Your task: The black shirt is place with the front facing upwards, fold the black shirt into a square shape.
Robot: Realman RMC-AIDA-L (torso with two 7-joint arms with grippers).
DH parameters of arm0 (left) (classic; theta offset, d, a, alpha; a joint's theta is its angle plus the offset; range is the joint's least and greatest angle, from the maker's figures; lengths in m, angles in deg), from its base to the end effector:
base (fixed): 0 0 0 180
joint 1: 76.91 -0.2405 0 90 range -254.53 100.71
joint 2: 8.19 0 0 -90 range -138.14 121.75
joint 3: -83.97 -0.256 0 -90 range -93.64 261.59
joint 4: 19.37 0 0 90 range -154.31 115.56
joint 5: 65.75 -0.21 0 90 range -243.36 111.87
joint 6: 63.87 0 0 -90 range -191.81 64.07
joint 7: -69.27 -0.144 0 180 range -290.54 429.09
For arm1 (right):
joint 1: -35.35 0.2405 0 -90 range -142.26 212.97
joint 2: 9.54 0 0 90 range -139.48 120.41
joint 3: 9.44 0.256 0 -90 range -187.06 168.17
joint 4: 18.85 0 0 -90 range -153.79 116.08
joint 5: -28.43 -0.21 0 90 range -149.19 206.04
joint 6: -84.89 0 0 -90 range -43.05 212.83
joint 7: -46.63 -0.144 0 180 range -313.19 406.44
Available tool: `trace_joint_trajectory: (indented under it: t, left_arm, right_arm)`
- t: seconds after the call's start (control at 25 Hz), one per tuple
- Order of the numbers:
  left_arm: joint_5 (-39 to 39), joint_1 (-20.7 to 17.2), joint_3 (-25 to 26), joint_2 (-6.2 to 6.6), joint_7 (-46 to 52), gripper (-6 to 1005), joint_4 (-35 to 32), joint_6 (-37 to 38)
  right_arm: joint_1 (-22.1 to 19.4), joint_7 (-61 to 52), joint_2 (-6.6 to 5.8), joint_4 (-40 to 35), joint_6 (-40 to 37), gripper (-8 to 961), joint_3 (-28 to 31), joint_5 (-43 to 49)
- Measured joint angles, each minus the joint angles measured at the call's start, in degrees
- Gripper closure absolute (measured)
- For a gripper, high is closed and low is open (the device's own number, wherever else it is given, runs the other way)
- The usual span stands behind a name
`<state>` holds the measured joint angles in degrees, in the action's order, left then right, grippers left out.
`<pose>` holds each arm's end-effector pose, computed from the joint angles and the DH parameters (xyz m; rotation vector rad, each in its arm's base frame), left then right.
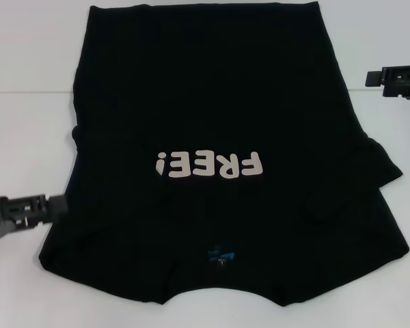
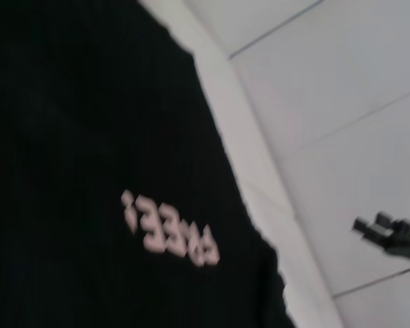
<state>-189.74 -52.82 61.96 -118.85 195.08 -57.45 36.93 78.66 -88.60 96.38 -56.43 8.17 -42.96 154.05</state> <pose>-0.3322 0.2884 0.0849 -2.1985 -1.8420 -0.8496 0.2533 0.4327 0.1103 -2.1518 1.5339 0.6093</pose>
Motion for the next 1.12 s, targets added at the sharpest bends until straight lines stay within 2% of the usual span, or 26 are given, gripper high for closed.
trace_joint_trajectory:
  t: [0.48, 0.92, 1.12]
  left_arm:
    - [-8.4, -0.3, 1.8, 0.64, 9.3, 405, -0.9, -2.9]
    - [-10.1, -1.0, 1.7, 0.13, 13.3, 405, -0.3, -8.3]
    - [-12.3, -0.5, 1.6, -0.58, 13.2, 404, 0.3, -11.7]
  right_arm:
    - [-0.1, -1.4, -0.26, 0.2, -2.5, 316, 0.1, 0.0]
    - [-0.3, -1.5, -0.45, 0.0, -2.5, 316, 0.6, -0.1]
    - [-0.3, -1.5, -0.45, 0.1, -2.5, 316, 0.6, -0.1]
